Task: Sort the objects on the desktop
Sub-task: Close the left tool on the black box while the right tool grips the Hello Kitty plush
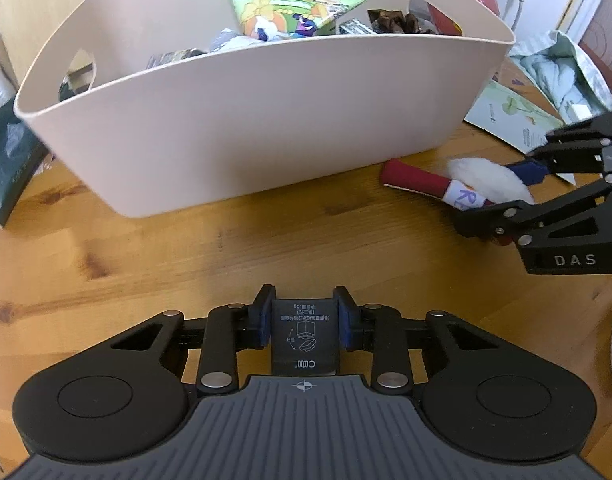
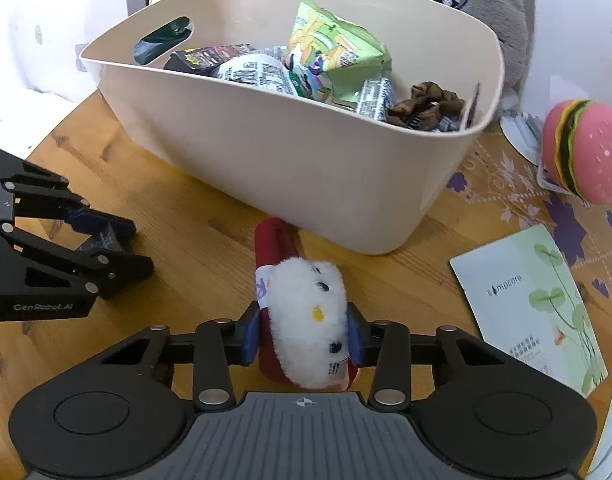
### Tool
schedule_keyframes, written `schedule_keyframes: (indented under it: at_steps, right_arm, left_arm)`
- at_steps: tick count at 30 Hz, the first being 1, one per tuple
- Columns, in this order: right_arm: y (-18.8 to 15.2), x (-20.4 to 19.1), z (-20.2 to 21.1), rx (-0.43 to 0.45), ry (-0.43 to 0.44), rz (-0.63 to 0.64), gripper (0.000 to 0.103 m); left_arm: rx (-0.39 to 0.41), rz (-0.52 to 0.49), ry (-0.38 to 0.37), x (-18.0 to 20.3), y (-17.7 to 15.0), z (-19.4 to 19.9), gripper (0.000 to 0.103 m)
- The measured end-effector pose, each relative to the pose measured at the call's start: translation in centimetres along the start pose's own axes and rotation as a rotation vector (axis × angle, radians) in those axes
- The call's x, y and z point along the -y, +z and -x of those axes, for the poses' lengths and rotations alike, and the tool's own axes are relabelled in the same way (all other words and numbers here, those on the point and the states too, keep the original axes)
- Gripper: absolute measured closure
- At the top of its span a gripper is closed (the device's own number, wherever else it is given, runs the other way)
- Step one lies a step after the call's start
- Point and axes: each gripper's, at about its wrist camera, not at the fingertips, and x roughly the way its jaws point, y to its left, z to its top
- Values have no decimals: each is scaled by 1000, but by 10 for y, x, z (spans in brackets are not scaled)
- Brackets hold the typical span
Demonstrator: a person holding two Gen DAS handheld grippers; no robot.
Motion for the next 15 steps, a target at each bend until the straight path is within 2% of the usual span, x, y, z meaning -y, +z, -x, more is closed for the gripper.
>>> schedule_keyframes:
  at_steps: [15]
  right_arm:
    - [-11, -7, 60, 105, 13, -27, 64]
  left_arm:
    - [0, 58, -60, -33, -2, 41, 71]
